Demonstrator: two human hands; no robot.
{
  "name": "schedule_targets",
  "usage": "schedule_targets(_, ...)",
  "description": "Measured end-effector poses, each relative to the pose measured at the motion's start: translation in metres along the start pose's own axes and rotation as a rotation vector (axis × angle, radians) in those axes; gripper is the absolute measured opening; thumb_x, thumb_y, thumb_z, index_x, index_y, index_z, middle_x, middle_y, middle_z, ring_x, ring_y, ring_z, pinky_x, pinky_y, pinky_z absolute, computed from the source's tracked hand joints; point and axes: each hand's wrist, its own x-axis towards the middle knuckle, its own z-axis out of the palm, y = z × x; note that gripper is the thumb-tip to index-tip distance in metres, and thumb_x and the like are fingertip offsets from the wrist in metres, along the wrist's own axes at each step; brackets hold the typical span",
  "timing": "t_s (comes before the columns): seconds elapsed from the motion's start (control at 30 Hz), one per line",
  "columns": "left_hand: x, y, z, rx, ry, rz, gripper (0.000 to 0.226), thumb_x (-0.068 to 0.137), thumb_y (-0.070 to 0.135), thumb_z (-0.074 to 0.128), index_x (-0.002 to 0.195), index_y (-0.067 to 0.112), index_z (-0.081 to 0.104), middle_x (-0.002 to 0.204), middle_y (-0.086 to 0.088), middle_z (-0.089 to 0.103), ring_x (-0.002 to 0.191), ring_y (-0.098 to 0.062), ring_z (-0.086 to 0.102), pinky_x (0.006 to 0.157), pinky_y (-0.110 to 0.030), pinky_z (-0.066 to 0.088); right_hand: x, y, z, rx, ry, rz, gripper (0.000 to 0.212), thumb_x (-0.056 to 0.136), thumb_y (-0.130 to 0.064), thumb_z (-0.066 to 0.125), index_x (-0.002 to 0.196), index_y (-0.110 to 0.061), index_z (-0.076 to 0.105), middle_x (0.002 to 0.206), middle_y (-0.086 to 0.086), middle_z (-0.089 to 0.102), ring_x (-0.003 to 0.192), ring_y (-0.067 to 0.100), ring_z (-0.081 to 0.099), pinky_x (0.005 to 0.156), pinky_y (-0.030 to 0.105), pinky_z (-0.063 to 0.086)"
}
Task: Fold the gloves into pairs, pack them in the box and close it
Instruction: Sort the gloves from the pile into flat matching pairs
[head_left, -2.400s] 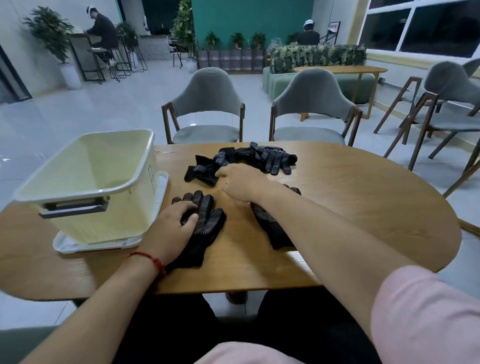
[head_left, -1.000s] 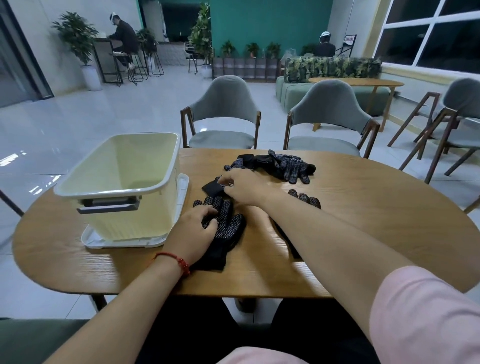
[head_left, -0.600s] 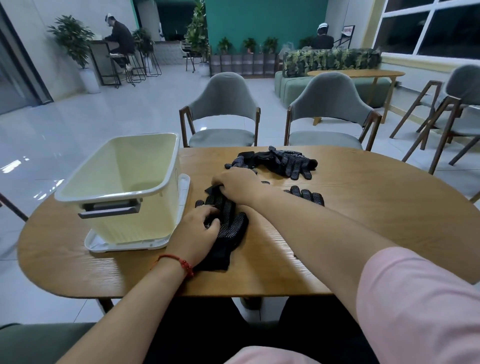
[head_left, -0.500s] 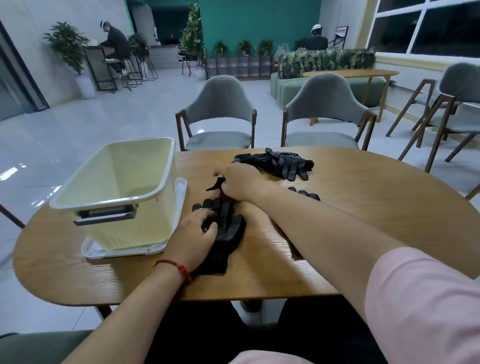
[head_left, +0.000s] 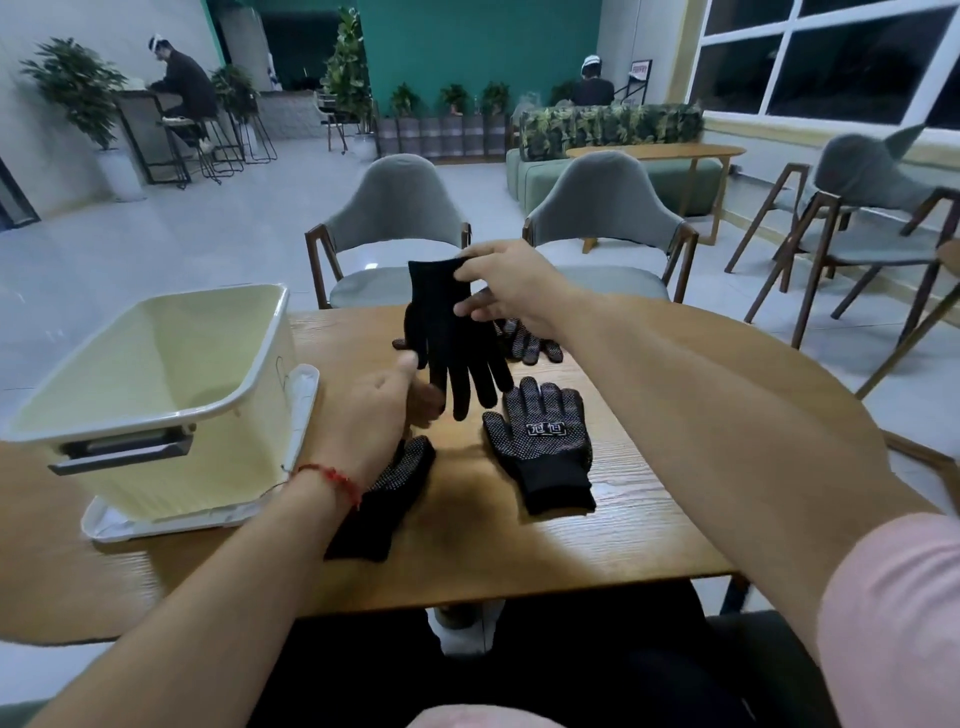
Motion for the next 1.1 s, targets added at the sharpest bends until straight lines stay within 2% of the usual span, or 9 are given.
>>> schedule_targets(0.13,0.022,0.033,0.033,-0.645,-0.394,-0.258,0.095,0.101,0.076,0.017,0.131,0.000,0.067,0.126,-0.021,0.074,0.120,-0.032,0.071,0.103,-0.047,0.053,-0.026,-0.003,-0.006,0.182,-0.041,-0.009,0.026,0.100,0.006,0.050,0.104,-0.006,0.073,0.108,0.018,0.073,0.083,0.036,0.080,0.065,0.031,0.063)
schedule_targets(0.23,0.047,0.042,0.044,-0.882,-0.434,-0.333,0.115,0.089,0.091,0.016,0.146,-0.001,0.056,0.143,-0.028,0.061,0.136,-0.039,0.059,0.118,-0.051,0.041,-0.045,0.005,-0.011,0.253,-0.035,-0.014,0.035,0.095,0.012,0.039,0.099,0.001,0.072,0.106,0.022,0.072,0.084,0.034,0.078,0.072,0.031,0.065)
schedule_targets(0.37,0.064,0.048,0.054,-0.949,-0.413,-0.349,0.103,0.098,0.081,0.019,0.152,-0.002,0.048,0.138,-0.028,0.064,0.132,-0.044,0.061,0.115,-0.055,0.045,-0.072,0.028,-0.019,0.279,0.022,-0.001,0.033,0.080,-0.007,0.048,0.094,0.003,0.076,0.094,0.020,0.077,0.087,0.030,0.077,0.082,0.043,0.065)
schedule_targets(0.47,0.062,0.054,0.066,-1.023,-0.425,-0.320,0.088,0.104,0.067,0.028,0.137,-0.008,0.058,0.121,-0.027,0.071,0.107,-0.041,0.072,0.101,-0.057,0.054,-0.087,0.051,-0.027,0.266,0.085,-0.045,0.016,0.095,-0.007,0.064,0.092,0.000,0.078,0.090,0.019,0.078,0.081,0.024,0.076,0.075,0.038,0.063)
schedule_targets(0.57,0.062,0.053,0.077,-1.115,-0.428,-0.347,0.075,0.105,0.059,0.037,0.135,-0.006,0.058,0.138,-0.030,0.063,0.126,-0.042,0.063,0.111,-0.058,0.047,-0.100,0.074,-0.032,0.219,0.140,-0.119,0.011,0.095,0.000,0.075,0.094,-0.010,0.079,0.093,0.009,0.079,0.085,0.016,0.075,0.075,0.030,0.062)
schedule_targets(0.63,0.062,0.051,0.084,-1.206,-0.397,-0.386,0.061,0.106,0.045,0.039,0.138,-0.004,0.057,0.142,-0.031,0.060,0.135,-0.045,0.057,0.118,-0.061,0.039,-0.106,0.092,-0.035,0.120,0.227,-0.178,0.021,0.092,0.000,0.078,0.095,-0.021,0.079,0.097,0.004,0.080,0.089,0.015,0.075,0.080,0.036,0.064)
schedule_targets(0.77,0.059,0.047,0.099,-1.252,-0.299,-0.399,0.048,0.104,0.022,0.042,0.142,-0.005,0.057,0.132,-0.030,0.067,0.126,-0.045,0.063,0.107,-0.058,0.050,-0.119,0.112,-0.036,0.039,0.430,-0.214,0.031,0.082,-0.012,0.082,0.098,-0.036,0.070,0.111,-0.004,0.073,0.081,0.026,0.075,0.080,0.051,0.066)
schedule_targets(0.9,0.052,0.047,0.107,-1.227,-0.314,-0.374,0.045,0.104,0.023,0.043,0.132,-0.006,0.062,0.126,-0.030,0.070,0.122,-0.044,0.065,0.098,-0.057,0.052,-0.128,0.115,-0.037,0.196,0.312,-0.062,0.030,0.088,0.004,0.079,0.095,-0.025,0.071,0.111,0.004,0.070,0.085,0.017,0.072,0.077,0.032,0.061)
schedule_targets(1.1,0.062,0.033,0.113,-1.254,-0.405,-0.342,0.057,0.103,0.031,0.043,0.145,-0.005,0.054,0.143,-0.027,0.061,0.139,-0.043,0.053,0.117,-0.059,0.040,-0.147,0.121,-0.042,0.290,0.151,0.036,0.018,0.100,-0.003,0.067,0.100,-0.016,0.080,0.094,0.006,0.075,0.069,0.019,0.069,0.059,0.021,0.053)
